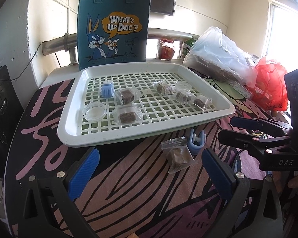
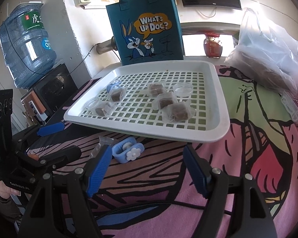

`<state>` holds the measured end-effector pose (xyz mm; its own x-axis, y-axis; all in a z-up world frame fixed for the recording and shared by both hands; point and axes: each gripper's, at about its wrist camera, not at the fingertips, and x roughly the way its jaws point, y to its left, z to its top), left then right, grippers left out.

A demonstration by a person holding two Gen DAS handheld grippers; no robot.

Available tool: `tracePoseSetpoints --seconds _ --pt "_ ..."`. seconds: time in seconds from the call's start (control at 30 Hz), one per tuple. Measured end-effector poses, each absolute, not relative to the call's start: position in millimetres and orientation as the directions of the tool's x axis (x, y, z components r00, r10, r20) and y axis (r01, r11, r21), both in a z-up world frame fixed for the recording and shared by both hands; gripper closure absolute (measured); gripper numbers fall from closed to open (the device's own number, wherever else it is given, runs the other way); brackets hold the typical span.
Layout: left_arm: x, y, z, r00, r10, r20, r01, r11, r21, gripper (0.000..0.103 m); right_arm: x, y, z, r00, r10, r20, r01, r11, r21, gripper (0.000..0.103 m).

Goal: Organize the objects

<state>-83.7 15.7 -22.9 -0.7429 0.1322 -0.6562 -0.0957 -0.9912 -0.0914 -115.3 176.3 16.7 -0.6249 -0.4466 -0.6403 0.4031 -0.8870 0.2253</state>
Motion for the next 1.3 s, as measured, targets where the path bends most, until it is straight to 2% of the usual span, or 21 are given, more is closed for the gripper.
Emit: tracePoseSetpoints --seconds 1.3 --pt "-86.1 14.9 -25.7 -0.732 0.138 -0.667 -0.094 -0.990 -0.102 0.000 -119.9 177.2 12.3 -0.607 -0.435 -0.665 0.385 -0.893 0.233 0.029"
